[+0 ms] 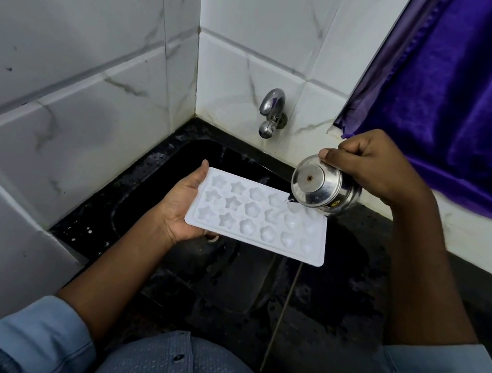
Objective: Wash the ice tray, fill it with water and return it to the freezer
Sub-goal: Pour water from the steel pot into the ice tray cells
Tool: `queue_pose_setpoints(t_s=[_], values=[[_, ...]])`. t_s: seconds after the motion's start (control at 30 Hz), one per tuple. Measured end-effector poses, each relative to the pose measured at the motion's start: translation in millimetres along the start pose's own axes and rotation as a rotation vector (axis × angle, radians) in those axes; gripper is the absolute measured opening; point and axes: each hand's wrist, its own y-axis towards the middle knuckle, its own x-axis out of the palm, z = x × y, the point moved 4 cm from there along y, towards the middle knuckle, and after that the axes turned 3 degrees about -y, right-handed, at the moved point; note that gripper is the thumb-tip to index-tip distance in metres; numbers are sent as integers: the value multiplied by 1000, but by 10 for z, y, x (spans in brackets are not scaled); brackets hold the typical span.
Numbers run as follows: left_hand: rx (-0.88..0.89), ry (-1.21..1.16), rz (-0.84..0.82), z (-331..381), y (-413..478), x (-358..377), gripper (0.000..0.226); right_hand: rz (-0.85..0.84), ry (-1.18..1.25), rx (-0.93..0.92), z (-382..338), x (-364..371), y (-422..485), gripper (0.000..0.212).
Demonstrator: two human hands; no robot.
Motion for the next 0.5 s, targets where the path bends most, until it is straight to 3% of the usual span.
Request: queue_pose_setpoints(t_s=[0.5], values=[[-6, -13, 1, 28, -22, 18, 75, -1, 5, 1, -43, 12, 29, 58]])
